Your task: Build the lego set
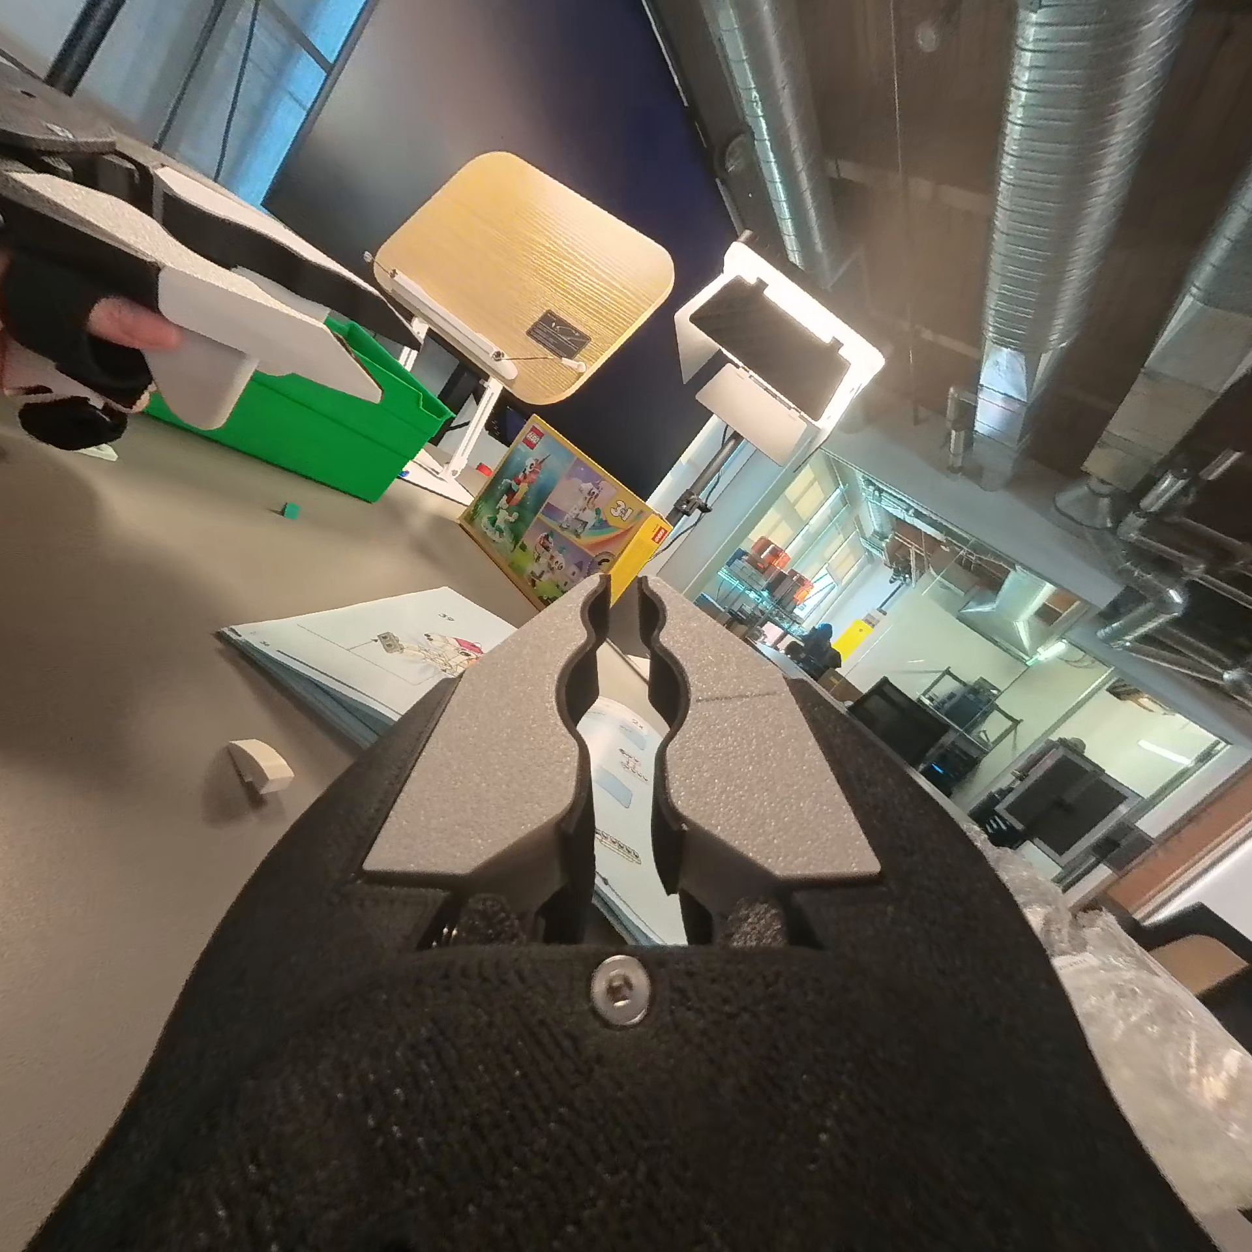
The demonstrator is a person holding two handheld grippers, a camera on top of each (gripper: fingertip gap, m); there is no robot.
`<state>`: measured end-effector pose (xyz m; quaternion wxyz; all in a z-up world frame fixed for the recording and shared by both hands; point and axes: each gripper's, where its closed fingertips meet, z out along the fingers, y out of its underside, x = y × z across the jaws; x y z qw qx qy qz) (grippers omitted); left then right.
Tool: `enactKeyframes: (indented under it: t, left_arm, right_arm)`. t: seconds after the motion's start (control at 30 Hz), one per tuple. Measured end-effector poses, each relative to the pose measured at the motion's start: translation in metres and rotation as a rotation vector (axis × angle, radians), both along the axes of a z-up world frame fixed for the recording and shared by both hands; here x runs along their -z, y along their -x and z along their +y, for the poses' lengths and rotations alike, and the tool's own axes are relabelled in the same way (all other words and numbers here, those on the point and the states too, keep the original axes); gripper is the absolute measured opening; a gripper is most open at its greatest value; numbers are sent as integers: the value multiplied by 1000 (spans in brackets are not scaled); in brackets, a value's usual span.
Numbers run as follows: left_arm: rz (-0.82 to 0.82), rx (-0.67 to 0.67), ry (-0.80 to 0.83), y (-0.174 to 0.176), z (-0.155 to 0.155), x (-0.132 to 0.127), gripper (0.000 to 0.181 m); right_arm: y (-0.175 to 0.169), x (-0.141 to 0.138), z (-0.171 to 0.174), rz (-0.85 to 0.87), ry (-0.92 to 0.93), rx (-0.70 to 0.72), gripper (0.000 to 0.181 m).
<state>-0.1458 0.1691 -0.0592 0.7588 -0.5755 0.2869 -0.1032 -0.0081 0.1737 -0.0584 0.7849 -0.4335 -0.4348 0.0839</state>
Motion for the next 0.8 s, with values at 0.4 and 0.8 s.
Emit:
enactKeyframes:
  t: [0.4, 0.8]
  left_arm:
    - [13, 30, -16, -8, -7, -4, 62]
    - [-87, -267, 136, 84, -91, -69, 61]
  right_arm:
    - [-1, 0, 1, 5, 14, 4, 2]
    - [-1, 11, 16, -2, 80, 32, 0]
